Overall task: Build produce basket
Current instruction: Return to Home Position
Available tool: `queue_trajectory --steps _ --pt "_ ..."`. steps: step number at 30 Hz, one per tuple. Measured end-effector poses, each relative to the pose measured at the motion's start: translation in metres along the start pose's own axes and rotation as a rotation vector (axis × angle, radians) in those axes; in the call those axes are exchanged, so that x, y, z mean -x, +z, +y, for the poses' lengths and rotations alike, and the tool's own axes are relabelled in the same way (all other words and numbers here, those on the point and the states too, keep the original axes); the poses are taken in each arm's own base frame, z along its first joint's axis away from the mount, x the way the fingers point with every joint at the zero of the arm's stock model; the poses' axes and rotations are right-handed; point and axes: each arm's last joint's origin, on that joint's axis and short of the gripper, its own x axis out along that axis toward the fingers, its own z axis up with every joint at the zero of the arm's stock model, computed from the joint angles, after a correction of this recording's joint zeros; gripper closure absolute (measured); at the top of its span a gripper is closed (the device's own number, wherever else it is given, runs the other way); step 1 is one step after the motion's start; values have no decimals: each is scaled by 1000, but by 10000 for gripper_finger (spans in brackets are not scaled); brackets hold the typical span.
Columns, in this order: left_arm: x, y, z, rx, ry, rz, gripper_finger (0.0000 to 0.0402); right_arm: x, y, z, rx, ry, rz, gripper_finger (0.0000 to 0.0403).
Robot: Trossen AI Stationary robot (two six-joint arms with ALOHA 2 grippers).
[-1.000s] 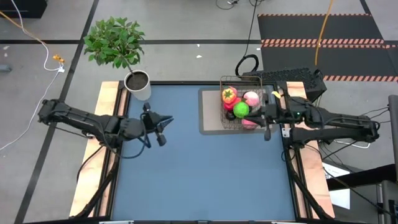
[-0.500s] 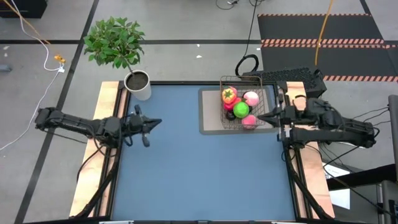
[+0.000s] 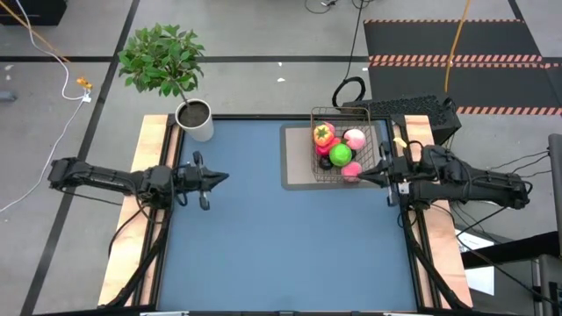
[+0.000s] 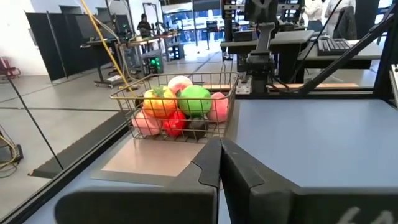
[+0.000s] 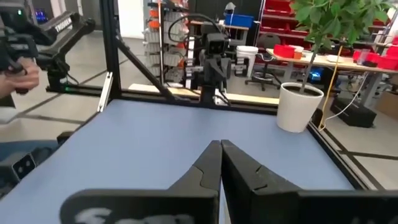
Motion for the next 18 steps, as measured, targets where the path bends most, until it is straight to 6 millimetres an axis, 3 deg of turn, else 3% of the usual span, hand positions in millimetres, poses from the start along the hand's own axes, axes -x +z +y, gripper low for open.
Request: queue_trajectory --steps 11,18 --pt "0 -5 0 5 21 48 384 25 -5 5 48 -17 -130 403" --pt "0 -4 -1 90 -2 39 397 12 -47 6 -2 -12 -108 403"
